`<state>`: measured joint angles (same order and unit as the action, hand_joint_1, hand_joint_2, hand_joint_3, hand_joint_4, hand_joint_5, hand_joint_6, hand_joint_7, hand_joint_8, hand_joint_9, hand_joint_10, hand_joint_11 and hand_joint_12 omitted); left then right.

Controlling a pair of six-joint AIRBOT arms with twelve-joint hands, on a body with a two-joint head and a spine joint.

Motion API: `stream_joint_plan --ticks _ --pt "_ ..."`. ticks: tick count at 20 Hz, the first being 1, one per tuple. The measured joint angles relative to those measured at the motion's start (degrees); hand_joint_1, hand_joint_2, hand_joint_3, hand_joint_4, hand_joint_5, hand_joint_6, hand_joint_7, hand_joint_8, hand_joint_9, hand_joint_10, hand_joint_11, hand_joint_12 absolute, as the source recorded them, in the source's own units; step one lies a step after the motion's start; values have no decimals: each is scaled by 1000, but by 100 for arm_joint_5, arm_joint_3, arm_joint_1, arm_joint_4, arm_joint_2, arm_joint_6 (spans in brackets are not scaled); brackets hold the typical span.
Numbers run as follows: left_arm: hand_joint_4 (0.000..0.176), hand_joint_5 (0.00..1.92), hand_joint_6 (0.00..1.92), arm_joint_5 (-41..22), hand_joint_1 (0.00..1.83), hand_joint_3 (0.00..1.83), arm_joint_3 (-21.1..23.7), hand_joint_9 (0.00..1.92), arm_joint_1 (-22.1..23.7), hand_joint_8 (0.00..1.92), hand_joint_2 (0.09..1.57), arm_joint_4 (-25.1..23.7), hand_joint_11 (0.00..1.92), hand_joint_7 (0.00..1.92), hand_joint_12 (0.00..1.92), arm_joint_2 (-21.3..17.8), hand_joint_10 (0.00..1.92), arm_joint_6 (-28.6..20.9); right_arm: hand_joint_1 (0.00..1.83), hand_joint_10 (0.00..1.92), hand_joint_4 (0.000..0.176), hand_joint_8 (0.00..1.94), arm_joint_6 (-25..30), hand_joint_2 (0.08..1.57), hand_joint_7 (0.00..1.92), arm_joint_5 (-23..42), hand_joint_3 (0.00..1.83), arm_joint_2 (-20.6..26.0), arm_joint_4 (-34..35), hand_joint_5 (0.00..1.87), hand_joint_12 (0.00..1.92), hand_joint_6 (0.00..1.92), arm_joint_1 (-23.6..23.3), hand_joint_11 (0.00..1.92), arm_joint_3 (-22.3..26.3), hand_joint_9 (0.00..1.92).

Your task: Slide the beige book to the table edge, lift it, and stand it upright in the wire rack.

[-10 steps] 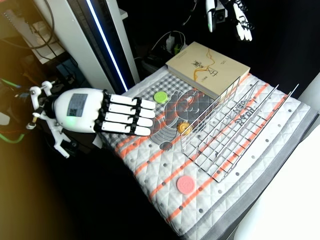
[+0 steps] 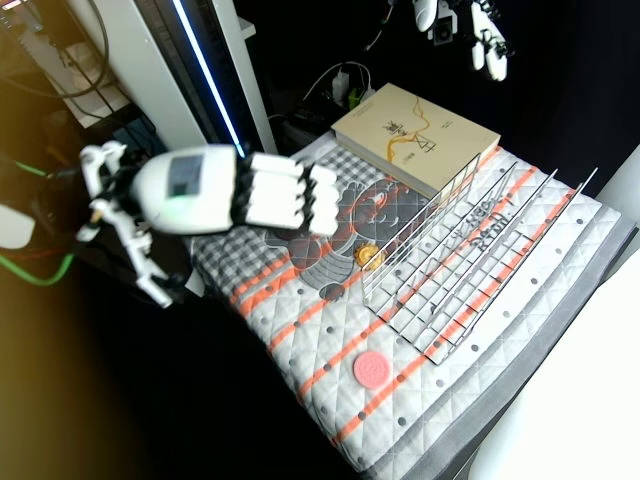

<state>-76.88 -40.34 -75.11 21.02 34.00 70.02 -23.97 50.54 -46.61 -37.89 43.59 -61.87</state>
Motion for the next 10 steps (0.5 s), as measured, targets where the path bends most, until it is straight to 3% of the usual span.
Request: stream_joint_plan --ticks 1,5,9,10 --pt "0 0 0 7 0 0 2 0 -7 0 1190 -7 0 0 0 0 0 0 118 0 0 2 197 1473 267 -146 11 -90 -313 247 4 1 -181 357 -66 261" --pt "0 0 0 11 0 0 0 0 -31 0 1195 -9 0 0 0 0 0 0 0 2 0 5 1241 1477 266 -776 4 -656 -2221 276 36 9 -1082 438 -267 256" --pt "0 0 0 20 0 14 0 0 -31 0 1255 -13 0 0 0 0 0 0 0 2 0 8 2149 1508 279 -979 13 -1174 -3547 283 31 9 -1449 425 -527 244" --pt "0 0 0 22 0 16 0 0 -28 0 1259 -2 0 0 0 0 0 0 0 0 0 1 2321 1513 249 -1014 13 -1274 -3803 247 6 1 -1502 349 -570 207"
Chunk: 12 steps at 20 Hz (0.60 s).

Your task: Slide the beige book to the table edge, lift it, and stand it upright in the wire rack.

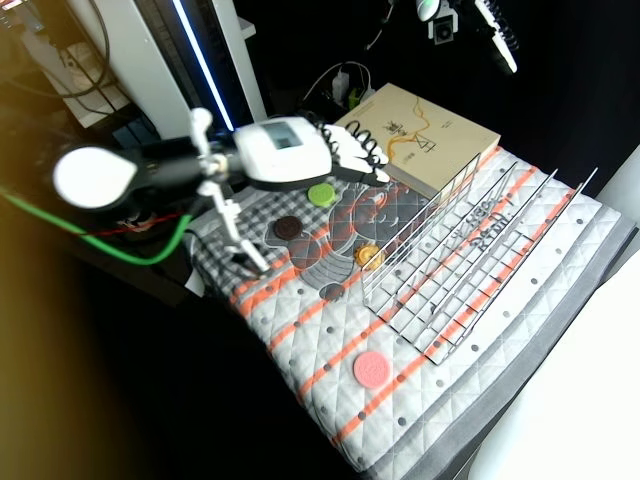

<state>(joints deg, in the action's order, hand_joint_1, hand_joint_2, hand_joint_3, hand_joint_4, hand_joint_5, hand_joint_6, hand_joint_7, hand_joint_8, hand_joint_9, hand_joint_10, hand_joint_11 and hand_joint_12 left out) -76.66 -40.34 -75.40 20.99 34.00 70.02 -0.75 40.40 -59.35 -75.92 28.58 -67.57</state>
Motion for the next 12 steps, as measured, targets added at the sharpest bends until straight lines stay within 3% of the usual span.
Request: stream_joint_plan --ticks 3,9,12 --pt "0 0 0 20 0 18 0 0 -2 0 1271 0 0 0 0 0 0 0 0 3 0 2 332 1501 251 -81 3 -258 -649 240 9 0 -85 348 -68 210" --pt "0 0 0 44 0 22 0 0 0 0 1291 2 0 0 0 0 0 -7 0 9 0 7 638 1462 280 -96 0 -603 -1078 261 84 7 -92 491 -201 231" --pt "0 0 0 39 0 17 0 0 -2 0 1289 -13 0 0 0 0 0 -72 0 0 0 0 879 1451 304 -90 3 -802 -1375 290 677 0 -92 372 -308 256"
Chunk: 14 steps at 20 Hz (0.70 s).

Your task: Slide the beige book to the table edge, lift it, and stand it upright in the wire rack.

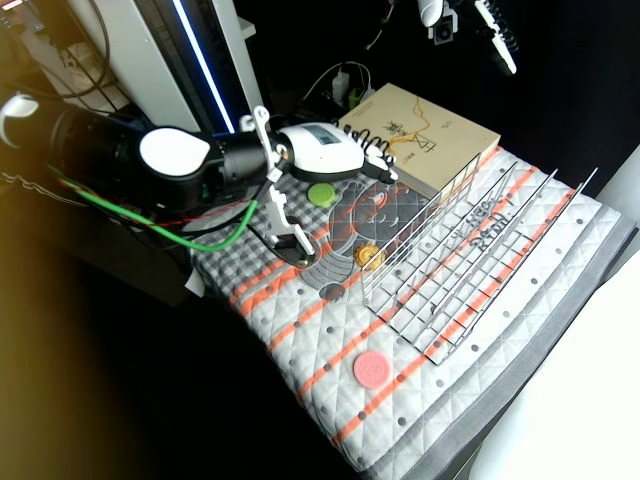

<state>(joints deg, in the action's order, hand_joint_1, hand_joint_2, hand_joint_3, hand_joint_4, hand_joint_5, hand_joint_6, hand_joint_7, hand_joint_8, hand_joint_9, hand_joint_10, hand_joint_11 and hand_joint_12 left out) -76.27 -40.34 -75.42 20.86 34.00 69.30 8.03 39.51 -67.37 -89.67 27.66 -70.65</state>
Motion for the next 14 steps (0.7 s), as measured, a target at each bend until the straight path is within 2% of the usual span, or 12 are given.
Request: stream_joint_plan --ticks 1,4,6,10,13,14 --pt "0 0 0 4 0 14 0 0 0 0 1284 0 0 0 0 2 0 -9 0 0 0 0 61 1441 316 -2 1 -33 -94 298 794 0 0 327 -11 264" --pt "0 0 0 66 0 6 -35 0 0 0 1268 4 0 0 0 7 0 -59 0 1 0 1 116 1414 306 -13 0 -116 -284 289 854 1 0 371 -35 264" --pt "0 0 0 85 0 7 -37 0 2 0 1271 -9 0 0 0 13 0 -83 0 8 0 3 120 1429 312 -35 1 -229 -374 300 818 5 0 302 -98 283" --pt "0 8 3 63 0 2 -79 0 2 0 1263 11 0 0 0 66 0 -177 0 2 0 1 120 1451 281 -61 0 -487 -448 287 698 0 -4 331 -164 261" --pt "0 26 9 79 0 6 -79 0 0 0 1272 -9 0 0 0 85 0 -199 0 0 0 0 120 1468 279 -39 0 -584 -450 284 877 0 -4 260 -216 235" --pt "0 22 7 79 0 6 -83 0 0 0 1273 -7 0 0 0 85 0 -208 0 1 0 2 120 1459 283 -48 0 -605 -448 280 867 0 -4 212 -249 238"
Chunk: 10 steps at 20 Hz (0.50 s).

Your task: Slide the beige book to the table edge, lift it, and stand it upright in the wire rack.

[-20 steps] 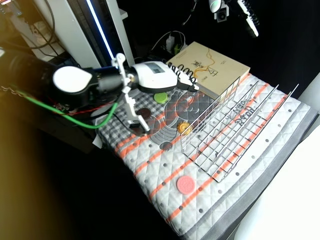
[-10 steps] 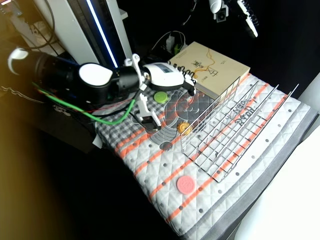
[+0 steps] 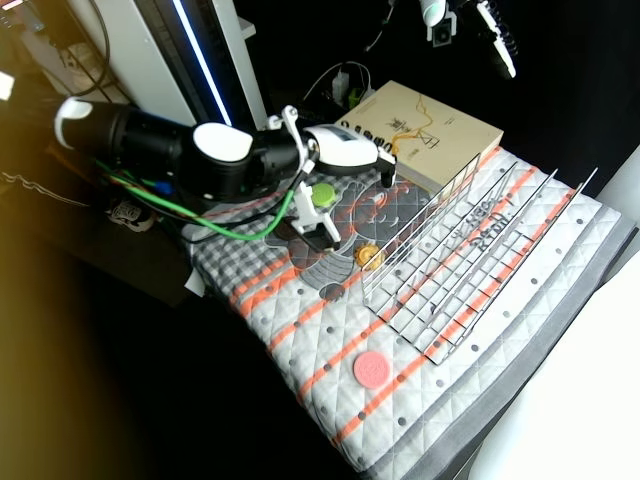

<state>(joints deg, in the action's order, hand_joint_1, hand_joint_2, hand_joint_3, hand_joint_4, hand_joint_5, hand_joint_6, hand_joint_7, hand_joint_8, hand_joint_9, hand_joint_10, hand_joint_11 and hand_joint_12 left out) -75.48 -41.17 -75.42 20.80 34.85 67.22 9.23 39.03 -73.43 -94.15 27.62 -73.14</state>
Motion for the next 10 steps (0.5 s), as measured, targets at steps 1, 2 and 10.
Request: stream_joint_plan --ticks 1,2,10 --pt "0 21 5 4 0 5 -2 0 0 0 1272 4 0 0 0 0 0 -2 0 0 0 0 2 1452 272 -24 0 -28 0 265 841 0 0 148 -37 224" --pt "0 23 6 4 0 3 -2 0 0 0 1268 4 0 0 0 0 0 -2 0 1 0 0 0 1453 270 -50 0 -76 0 263 853 0 -2 174 -85 223" --pt "0 50 15 4 0 14 -31 0 0 0 1302 9 0 0 0 4 0 -70 0 1 0 1 2 1408 232 -59 0 -494 72 236 756 2 -31 189 -345 196"
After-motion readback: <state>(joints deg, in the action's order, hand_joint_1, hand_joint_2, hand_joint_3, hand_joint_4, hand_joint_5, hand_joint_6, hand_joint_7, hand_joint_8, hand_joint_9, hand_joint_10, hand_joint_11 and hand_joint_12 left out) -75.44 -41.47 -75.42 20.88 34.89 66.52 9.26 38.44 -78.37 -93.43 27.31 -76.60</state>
